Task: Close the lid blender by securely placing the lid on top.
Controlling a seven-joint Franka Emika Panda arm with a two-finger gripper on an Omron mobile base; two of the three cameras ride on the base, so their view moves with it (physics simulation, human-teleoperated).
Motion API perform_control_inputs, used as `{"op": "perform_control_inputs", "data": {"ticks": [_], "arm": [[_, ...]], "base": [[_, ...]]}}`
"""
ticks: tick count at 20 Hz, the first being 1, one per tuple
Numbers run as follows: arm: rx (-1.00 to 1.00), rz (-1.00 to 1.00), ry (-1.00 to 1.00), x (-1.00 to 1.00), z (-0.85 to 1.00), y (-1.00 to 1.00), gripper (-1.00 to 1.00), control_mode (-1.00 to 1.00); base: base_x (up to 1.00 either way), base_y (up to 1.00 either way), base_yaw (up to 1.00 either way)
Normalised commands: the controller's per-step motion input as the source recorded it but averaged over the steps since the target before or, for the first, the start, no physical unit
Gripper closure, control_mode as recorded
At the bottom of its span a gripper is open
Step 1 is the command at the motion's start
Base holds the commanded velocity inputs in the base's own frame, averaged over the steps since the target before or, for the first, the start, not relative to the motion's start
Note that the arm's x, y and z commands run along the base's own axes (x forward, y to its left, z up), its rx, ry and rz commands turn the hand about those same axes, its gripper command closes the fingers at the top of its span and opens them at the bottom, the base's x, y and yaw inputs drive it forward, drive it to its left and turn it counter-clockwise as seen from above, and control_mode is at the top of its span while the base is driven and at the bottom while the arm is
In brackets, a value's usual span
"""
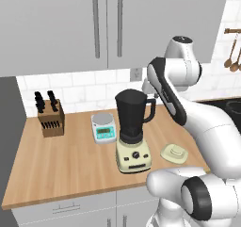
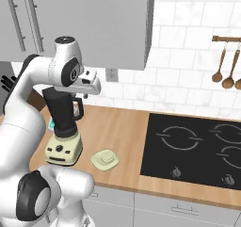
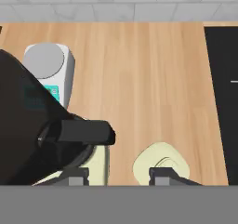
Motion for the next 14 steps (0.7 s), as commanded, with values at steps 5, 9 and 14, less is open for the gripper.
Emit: {"op": "perform_control_inputs", "data": {"ticks": [5, 9, 14], "arm": [[0.06, -0.09, -0.01, -0.43, -0.16, -0.30, -1.00, -1.00], [0.31, -0.35, -0.01, -0.88, -0.41, -0.98, -1.00, -1.00], [0.32, -0.43, 0.05, -0.66, -0.69, -0.79, -1.00, -1.00]], "base": [[0.00, 0.00, 0.00], [0.00, 0.00, 0.00], [0.00, 0.00, 0.00]]}}
